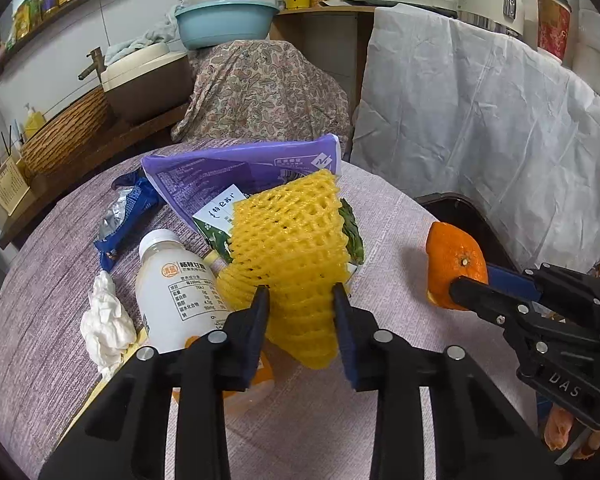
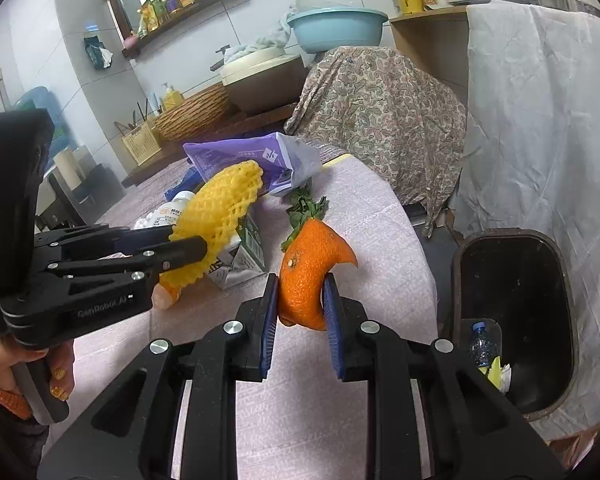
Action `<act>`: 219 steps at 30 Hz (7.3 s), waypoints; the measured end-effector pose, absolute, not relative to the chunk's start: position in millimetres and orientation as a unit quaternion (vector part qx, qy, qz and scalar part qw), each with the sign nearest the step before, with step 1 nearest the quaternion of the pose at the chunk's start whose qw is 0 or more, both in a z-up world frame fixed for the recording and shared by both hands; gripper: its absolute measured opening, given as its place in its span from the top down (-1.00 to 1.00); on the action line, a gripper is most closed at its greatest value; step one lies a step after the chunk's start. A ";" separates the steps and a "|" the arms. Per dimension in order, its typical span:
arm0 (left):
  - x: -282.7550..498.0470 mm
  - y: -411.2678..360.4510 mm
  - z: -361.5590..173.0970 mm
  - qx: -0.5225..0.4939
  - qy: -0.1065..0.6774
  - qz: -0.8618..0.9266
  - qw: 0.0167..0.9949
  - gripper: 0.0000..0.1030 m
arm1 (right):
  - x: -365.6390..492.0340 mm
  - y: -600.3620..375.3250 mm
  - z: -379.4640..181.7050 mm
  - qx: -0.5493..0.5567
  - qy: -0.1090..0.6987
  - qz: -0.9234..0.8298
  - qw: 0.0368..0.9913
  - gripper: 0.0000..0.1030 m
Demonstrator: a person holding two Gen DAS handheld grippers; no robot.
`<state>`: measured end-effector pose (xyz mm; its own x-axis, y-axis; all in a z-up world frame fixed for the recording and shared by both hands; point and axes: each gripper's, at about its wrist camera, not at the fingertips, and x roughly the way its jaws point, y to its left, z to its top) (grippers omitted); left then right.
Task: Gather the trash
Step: 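Grasp the orange peel with the right gripper while the left grasps the yellow foam net, then carry the orange peel and yellow foam net over the black bin and open both grippers, then move both grippers back from the bin toward the table, then grasp the white milk-tea bottle with the right gripper while the left grasps the white tissue, then carry the bottle and tissue over the black bin and open both grippers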
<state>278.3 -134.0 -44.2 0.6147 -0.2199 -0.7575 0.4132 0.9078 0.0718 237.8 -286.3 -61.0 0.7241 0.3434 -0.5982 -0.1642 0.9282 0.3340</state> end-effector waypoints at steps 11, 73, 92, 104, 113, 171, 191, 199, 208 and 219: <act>263.9 -122.7 -36.1 0.072 0.384 -0.192 0.900 0.69 | 215.7 -300.2 -58.1 0.153 0.328 0.140 0.922 0.55; 290.9 -365.3 -88.1 0.047 0.456 -0.301 0.837 -0.57 | 213.9 -482.1 -195.1 0.224 0.381 -0.083 0.893 -0.40; 208.1 -267.4 -19.9 0.050 0.359 -0.346 0.865 -0.85 | 166.8 -417.7 -104.9 0.173 0.341 -0.013 0.924 -0.55; 186.3 -141.9 -3.2 0.047 0.327 -0.274 0.903 -0.89 | 159.4 -330.4 -54.0 0.113 0.331 0.081 0.933 -0.57; 189.1 -62.6 -10.5 0.050 0.333 -0.196 0.921 -0.89 | 163.1 -269.2 -31.8 0.093 0.331 0.168 0.924 -0.68; 323.3 11.8 -76.6 0.059 0.434 -0.077 0.896 -0.49 | 251.3 -147.2 -35.6 -0.016 0.423 0.192 0.886 -0.20; 313.2 15.9 -81.8 0.025 0.445 -0.076 0.892 0.39 | 185.9 -173.0 -39.7 0.029 0.367 0.219 0.904 -0.20; 270.8 11.1 -65.3 0.020 0.417 -0.103 0.903 0.39 | 172.5 -183.3 -45.7 0.049 0.368 0.220 0.902 -0.20; 218.4 -4.0 -50.9 0.012 0.394 -0.148 0.907 0.39 | 151.8 -205.5 -51.2 0.071 0.355 0.213 0.907 -0.20; 183.0 -61.9 -37.8 0.033 0.376 -0.216 0.900 0.39 | 129.7 -269.1 -57.2 0.111 0.332 0.164 0.922 -0.20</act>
